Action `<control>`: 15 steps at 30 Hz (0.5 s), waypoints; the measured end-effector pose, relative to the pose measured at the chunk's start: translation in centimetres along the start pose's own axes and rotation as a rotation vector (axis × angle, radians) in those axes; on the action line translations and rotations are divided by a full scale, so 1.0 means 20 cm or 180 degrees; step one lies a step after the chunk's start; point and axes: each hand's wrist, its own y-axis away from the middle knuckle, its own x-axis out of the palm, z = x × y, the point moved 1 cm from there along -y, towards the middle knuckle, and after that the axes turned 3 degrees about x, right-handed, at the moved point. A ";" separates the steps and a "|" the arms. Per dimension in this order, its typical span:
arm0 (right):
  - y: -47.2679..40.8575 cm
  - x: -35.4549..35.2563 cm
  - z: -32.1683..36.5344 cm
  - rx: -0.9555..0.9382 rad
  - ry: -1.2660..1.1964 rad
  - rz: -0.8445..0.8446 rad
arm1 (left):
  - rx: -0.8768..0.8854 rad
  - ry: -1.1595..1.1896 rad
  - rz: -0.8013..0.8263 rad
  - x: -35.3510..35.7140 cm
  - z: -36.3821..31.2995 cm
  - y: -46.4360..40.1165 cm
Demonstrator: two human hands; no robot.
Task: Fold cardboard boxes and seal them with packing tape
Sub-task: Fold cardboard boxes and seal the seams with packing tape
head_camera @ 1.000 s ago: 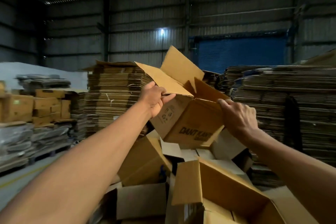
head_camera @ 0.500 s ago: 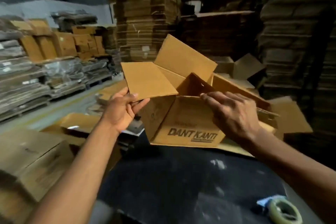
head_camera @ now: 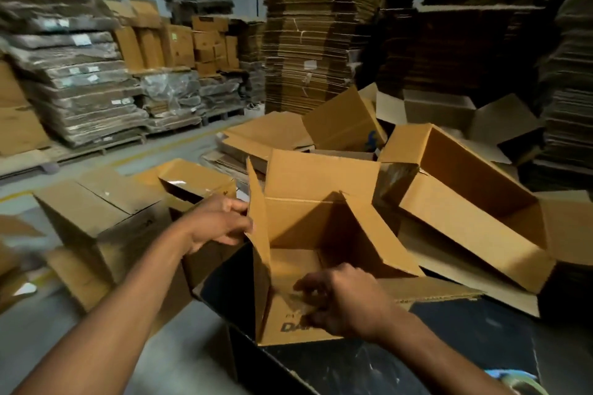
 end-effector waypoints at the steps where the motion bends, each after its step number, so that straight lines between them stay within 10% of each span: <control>1: -0.02 -0.03 -0.04 0.0079 -0.0055 0.0269 | -0.0003 -0.0576 0.0083 0.01 -0.01 -0.04; 10: -0.03 -0.11 -0.38 0.0691 -0.0065 0.0988 | -0.0066 -0.2193 0.0517 0.22 -0.02 -0.42; 15: -0.11 -0.03 -0.54 0.1046 0.0105 0.0116 | 0.0179 -0.2729 0.0545 0.39 0.14 -0.62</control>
